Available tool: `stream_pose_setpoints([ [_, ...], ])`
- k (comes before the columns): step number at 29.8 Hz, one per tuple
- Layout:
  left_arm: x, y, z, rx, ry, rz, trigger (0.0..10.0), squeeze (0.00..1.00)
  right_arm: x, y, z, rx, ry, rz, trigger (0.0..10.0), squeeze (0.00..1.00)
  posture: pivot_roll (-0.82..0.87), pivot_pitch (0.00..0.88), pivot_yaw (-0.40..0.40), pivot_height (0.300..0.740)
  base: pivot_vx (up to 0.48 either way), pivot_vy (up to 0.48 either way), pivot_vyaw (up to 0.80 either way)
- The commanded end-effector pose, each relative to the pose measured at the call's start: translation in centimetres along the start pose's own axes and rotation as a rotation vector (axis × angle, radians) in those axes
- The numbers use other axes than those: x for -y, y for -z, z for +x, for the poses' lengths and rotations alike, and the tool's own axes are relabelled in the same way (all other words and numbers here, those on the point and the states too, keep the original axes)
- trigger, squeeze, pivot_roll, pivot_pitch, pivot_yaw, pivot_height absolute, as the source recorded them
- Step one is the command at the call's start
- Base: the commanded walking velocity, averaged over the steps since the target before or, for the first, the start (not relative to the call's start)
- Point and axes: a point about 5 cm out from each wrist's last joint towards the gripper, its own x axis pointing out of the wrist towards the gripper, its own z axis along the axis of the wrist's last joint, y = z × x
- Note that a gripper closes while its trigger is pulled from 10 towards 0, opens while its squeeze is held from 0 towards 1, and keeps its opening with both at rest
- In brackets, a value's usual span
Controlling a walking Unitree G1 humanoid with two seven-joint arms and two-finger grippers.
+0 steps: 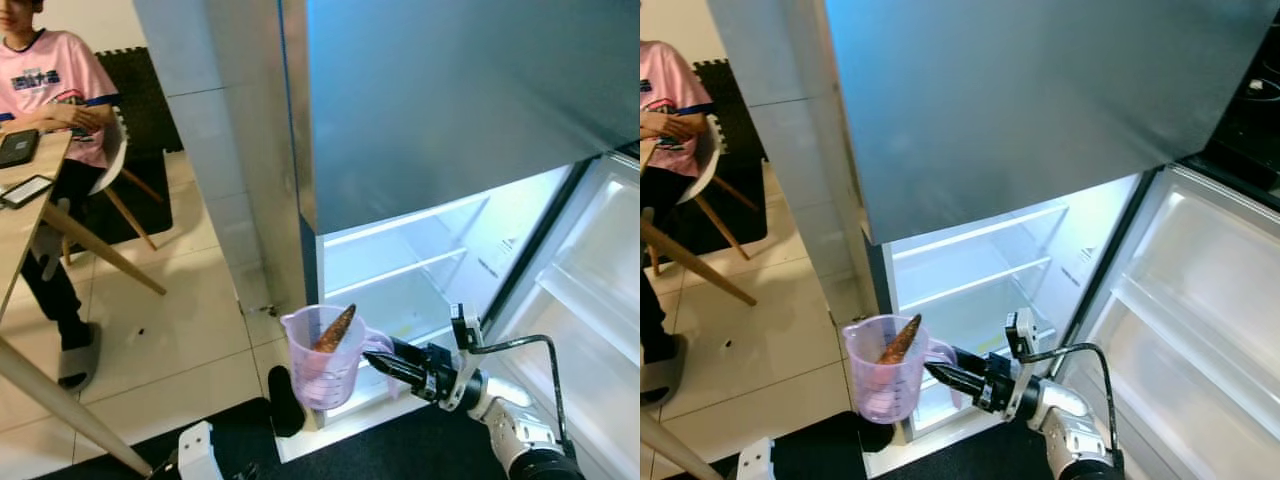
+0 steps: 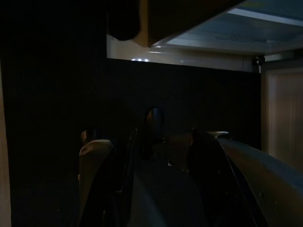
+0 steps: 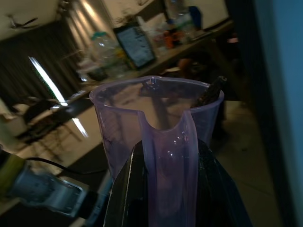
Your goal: Restocking fridge
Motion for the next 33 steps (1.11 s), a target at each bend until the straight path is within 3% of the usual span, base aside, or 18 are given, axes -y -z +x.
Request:
stream_pose_setpoints([
  [1,-0.3,-0.02,-0.14,-0.015,0.005,0.023,10.0,0.0,-0.23,-0.4,-0.16,0.023,-0.025,0.005,10.0,0.0,-0.05,0.0,0.013,0.74,0.0,0.0,0.0],
  [8,-0.29,0.13,-0.15,-0.022,0.007,0.014,10.0,0.0,-0.86,0.05,-0.2,-0.047,-0.055,-0.002,10.0,0.0,-0.05,0.0,0.013,0.74,0.0,-0.456,0.0],
  [24,-0.31,0.21,-0.2,-0.021,0.012,0.007,10.0,0.0,-0.8,-0.07,-0.43,-0.083,-0.008,-0.019,10.0,0.0,-0.06,0.0,0.02,0.74,0.0,-0.432,0.0],
  [33,-0.47,-0.03,-0.16,-0.009,-0.019,-0.003,10.0,0.0,-0.09,-0.34,-0.31,-0.106,0.077,-0.086,10.0,0.0,-0.06,0.0,0.021,0.74,0.0,-0.027,0.0],
])
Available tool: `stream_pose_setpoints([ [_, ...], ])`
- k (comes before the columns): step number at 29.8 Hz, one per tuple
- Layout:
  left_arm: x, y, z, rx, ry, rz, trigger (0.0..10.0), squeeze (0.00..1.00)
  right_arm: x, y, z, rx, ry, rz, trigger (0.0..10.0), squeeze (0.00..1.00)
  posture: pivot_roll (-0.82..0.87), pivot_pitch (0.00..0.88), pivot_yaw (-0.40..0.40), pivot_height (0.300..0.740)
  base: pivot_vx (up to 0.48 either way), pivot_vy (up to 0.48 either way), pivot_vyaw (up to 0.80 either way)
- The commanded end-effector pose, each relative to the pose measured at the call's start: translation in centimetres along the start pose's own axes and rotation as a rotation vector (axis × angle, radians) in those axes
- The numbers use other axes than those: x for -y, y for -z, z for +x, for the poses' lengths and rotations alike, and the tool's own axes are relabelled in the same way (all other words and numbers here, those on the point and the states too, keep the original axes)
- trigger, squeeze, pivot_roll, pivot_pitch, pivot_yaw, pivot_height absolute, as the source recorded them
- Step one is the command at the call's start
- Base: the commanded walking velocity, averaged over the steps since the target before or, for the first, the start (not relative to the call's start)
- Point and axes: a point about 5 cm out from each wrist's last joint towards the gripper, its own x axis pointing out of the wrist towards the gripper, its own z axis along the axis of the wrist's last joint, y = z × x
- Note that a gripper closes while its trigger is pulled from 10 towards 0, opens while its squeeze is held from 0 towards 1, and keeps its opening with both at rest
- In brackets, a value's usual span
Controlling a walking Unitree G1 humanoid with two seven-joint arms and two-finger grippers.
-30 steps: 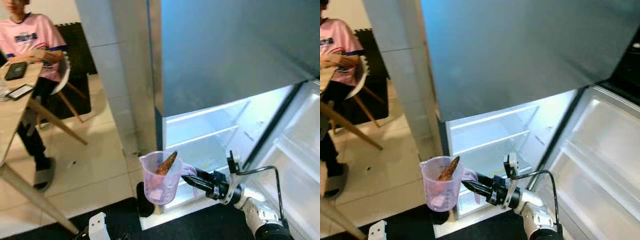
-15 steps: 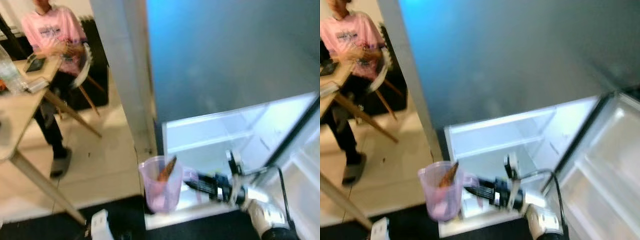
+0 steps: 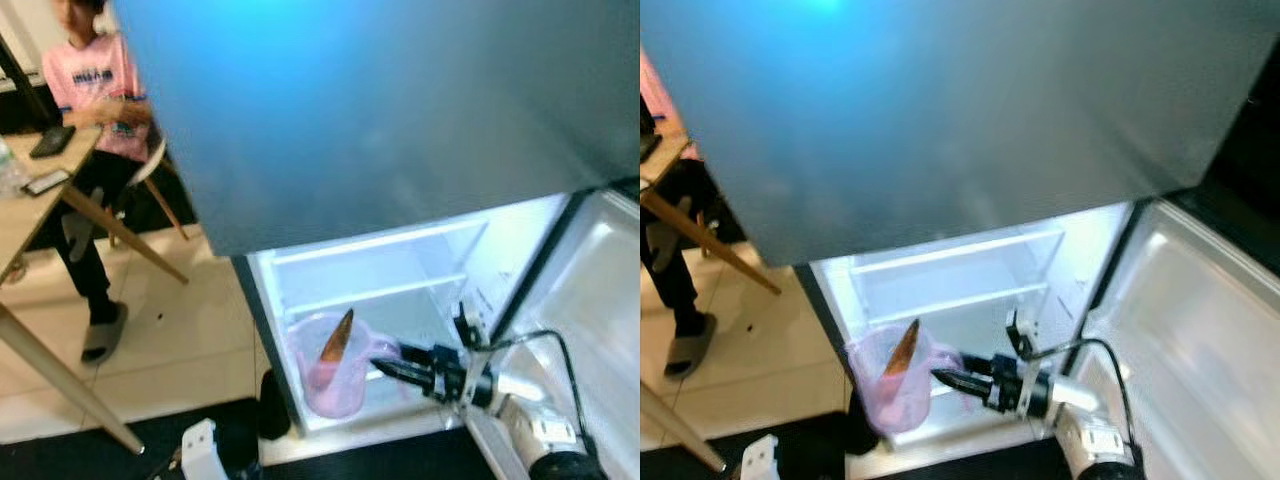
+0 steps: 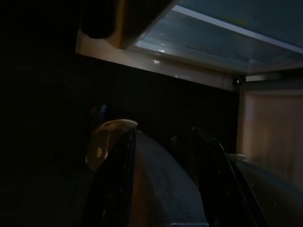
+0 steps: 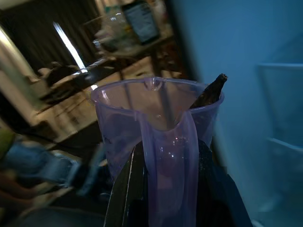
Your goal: Restocking fridge
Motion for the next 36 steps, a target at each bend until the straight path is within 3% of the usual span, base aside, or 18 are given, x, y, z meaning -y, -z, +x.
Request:
stream_pose_setpoints([
  [1,-0.4,-0.1,-0.1,0.0,-0.022,0.005,10.0,0.0,0.3,-0.6,0.8,0.013,0.03,-0.055,10.0,0.0,-0.06,0.0,0.021,0.74,0.0,0.0,0.0],
  [5,-0.4,-0.1,-0.1,0.001,-0.023,0.005,10.0,0.0,0.8,-1.1,1.0,0.029,0.088,-0.077,10.0,0.0,-0.06,0.0,0.021,0.74,0.0,0.0,0.0],
  [7,-0.2,-0.1,-0.1,0.007,-0.01,0.004,10.0,0.0,2.3,-2.5,1.4,0.061,0.259,-0.135,10.0,0.0,-0.06,0.0,0.021,0.74,0.0,0.0,0.0],
  [11,0.0,-0.1,0.0,0.006,0.002,0.011,10.0,0.0,2.9,-3.1,1.4,0.077,0.33,-0.144,10.0,0.0,-0.06,0.0,0.021,0.74,0.0,0.0,0.0],
  [15,0.4,0.1,0.1,-0.023,0.031,0.085,10.0,0.0,3.7,-4.1,1.5,0.091,0.427,-0.181,10.0,0.0,-0.06,0.0,0.022,0.74,0.0,0.0,0.0],
  [24,1.4,-0.4,0.5,-0.027,0.094,0.225,10.0,0.0,4.3,-6.0,2.9,0.134,0.508,-0.22,10.0,0.0,-0.05,0.0,0.026,0.74,0.0,0.0,0.0],
  [25,1.9,-0.9,0.7,-0.017,0.122,0.276,10.0,0.0,4.5,-6.5,3.1,0.146,0.534,-0.233,10.0,0.0,-0.05,0.0,0.026,0.74,0.0,0.0,0.0],
  [27,1.9,-0.9,0.7,-0.017,0.122,0.276,10.0,0.0,4.5,-6.5,3.1,0.146,0.534,-0.233,10.0,0.0,-0.05,0.0,0.026,0.74,0.0,0.0,0.0],
  [29,2.9,-1.8,1.0,-0.012,0.181,0.424,10.0,0.0,4.9,-7.2,3.3,0.146,0.579,-0.251,10.0,0.0,-0.04,0.0,0.026,0.74,0.0,0.0,0.0],
  [30,2.9,-1.8,1.0,-0.012,0.181,0.424,10.0,0.0,4.9,-7.2,3.3,0.146,0.579,-0.251,10.0,0.0,-0.04,0.0,0.026,0.74,0.0,0.0,0.0],
  [31,4.0,-2.5,1.3,-0.011,0.238,0.575,10.0,0.0,5.1,-7.7,3.5,0.151,0.598,-0.257,10.0,0.0,-0.04,0.0,0.029,0.73,0.0,0.0,0.0],
  [33,4.0,-2.5,1.3,-0.011,0.238,0.575,10.0,0.0,5.1,-7.7,3.5,0.151,0.598,-0.257,10.0,0.0,-0.04,0.0,0.029,0.73,0.0,0.0,0.0],
  [36,5.3,-3.8,1.7,0.036,0.283,0.688,10.0,0.0,5.1,-8.0,4.0,0.157,0.598,-0.265,10.0,0.0,-0.03,0.0,0.032,0.715,0.0,0.0,0.0],
])
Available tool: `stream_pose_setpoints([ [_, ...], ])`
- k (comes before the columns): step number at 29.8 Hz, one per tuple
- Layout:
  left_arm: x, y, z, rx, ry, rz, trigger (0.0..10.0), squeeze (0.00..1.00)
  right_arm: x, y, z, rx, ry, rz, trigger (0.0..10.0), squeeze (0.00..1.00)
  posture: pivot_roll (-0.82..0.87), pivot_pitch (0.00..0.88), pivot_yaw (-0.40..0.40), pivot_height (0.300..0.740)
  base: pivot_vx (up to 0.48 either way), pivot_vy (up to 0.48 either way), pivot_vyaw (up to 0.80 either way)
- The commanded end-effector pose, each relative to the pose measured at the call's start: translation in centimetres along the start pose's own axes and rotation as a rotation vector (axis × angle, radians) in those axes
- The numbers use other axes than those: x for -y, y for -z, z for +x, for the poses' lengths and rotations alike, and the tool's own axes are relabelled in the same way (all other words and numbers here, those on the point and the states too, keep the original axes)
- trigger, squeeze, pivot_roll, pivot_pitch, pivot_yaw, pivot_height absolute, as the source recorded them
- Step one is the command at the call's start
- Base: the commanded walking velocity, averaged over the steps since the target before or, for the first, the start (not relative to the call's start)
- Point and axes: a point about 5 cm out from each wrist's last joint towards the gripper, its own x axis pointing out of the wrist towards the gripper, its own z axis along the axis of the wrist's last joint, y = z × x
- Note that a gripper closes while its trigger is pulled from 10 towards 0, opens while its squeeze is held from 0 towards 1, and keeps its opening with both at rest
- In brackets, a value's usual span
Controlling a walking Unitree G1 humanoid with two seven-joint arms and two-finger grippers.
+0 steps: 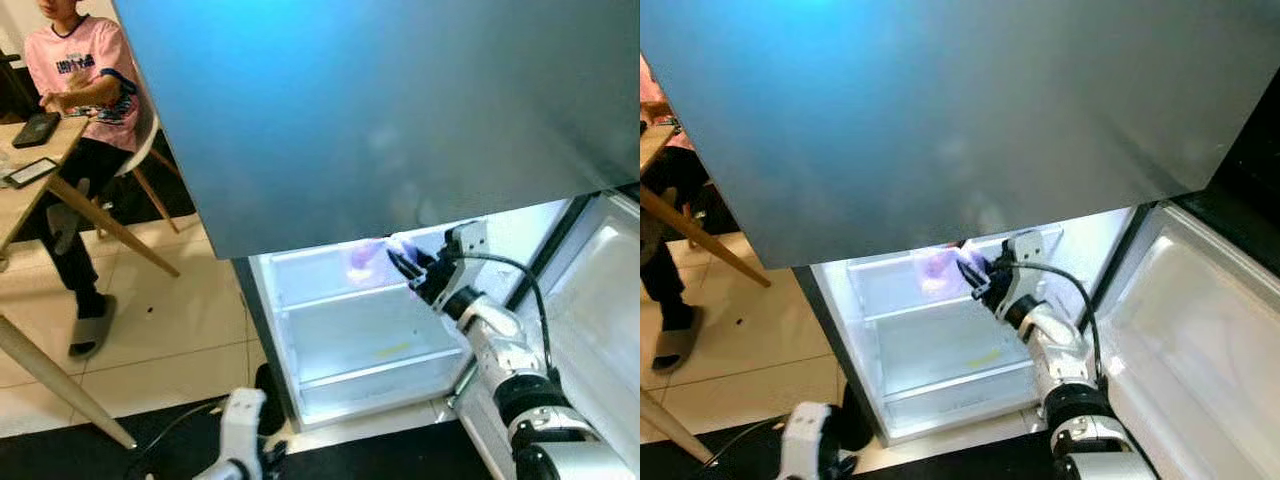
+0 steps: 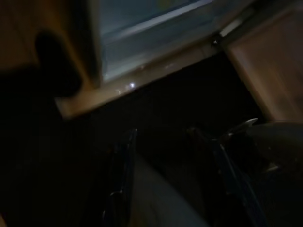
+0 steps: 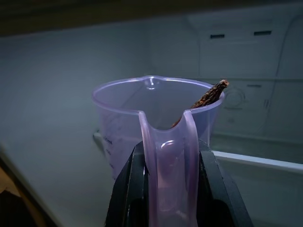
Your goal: Restocking fridge
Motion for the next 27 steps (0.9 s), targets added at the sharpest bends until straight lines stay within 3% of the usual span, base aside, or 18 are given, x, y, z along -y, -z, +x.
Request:
stream_pose_setpoints([
  [1,-0.3,-0.4,-0.1,0.007,0.002,0.047,10.0,0.0,-0.2,-0.3,0.3,0.013,0.0,-0.01,10.0,0.0,-0.03,0.0,0.032,0.715,0.0,0.0,0.0],
  [5,-0.3,-1.5,0.2,0.047,0.01,0.074,10.0,0.0,-0.4,-0.4,0.7,0.019,-0.003,-0.011,10.0,0.0,-0.03,0.0,0.037,0.705,0.0,0.0,0.0],
  [11,0.2,-4.0,0.8,0.161,0.038,0.135,10.0,0.0,-1.1,-2.4,2.5,0.067,0.007,-0.047,10.0,0.0,-0.02,0.036,0.055,0.68,0.0,0.0,0.0],
  [27,1.2,-4.9,1.1,0.218,0.086,0.203,10.0,0.0,-0.2,-4.1,3.0,0.114,0.088,-0.06,10.0,0.0,-0.02,0.06,0.068,0.616,0.0,0.0,0.0],
])
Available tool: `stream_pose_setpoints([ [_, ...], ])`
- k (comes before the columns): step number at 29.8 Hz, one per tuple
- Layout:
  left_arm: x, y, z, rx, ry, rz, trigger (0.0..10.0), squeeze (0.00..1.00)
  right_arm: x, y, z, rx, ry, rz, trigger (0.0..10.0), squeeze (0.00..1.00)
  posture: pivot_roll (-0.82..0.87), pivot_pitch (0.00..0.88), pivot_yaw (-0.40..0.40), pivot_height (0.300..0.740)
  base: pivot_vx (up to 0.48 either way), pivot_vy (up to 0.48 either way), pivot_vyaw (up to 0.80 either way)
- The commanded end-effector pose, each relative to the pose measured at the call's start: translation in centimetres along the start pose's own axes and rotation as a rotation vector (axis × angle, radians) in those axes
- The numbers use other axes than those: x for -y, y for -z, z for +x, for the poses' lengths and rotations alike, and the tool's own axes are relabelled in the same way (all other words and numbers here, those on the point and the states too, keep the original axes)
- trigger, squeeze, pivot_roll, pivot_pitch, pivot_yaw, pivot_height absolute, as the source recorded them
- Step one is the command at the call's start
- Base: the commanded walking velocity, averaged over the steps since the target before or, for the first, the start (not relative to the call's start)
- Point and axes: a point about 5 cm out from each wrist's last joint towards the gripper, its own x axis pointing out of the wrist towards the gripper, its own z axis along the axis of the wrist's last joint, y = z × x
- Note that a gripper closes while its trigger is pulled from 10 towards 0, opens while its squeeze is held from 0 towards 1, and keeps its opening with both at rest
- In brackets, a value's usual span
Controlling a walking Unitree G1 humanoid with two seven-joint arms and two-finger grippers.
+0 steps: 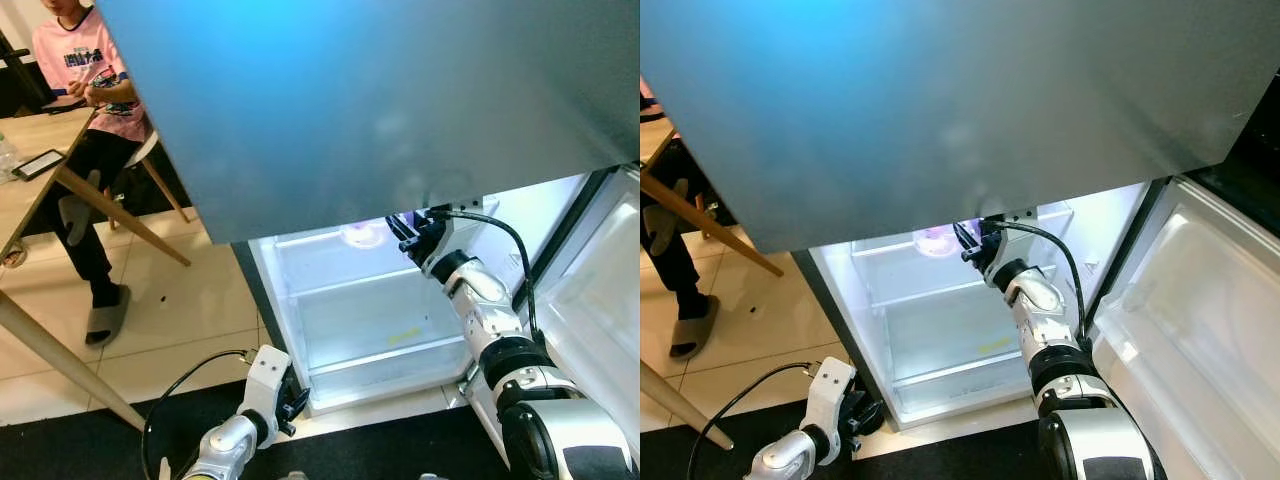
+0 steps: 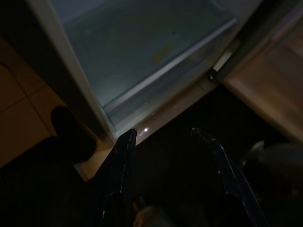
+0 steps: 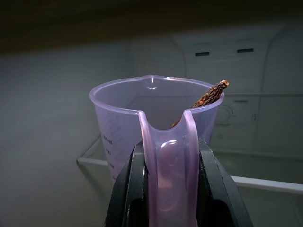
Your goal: Restocking fridge
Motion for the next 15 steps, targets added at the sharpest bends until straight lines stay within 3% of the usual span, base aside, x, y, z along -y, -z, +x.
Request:
stream_pose_setpoints([
  [1,0.6,-0.1,0.2,0.005,0.032,0.02,10.0,0.0,0.1,0.0,0.0,0.007,0.009,-0.003,10.0,0.0,-0.02,0.06,0.068,0.611,0.0,0.0,0.0],
  [12,1.7,-2.9,1.8,0.118,0.09,0.065,10.0,0.0,-0.3,-1.3,0.1,0.095,-0.075,-0.008,10.0,0.0,-0.03,0.054,0.068,0.586,0.0,0.0,0.0],
  [15,1.9,-5.1,2.5,0.21,0.107,0.094,10.0,0.0,-0.4,-1.9,0.1,0.118,-0.12,-0.017,10.0,0.0,-0.03,0.051,0.065,0.586,0.0,0.0,0.0],
])
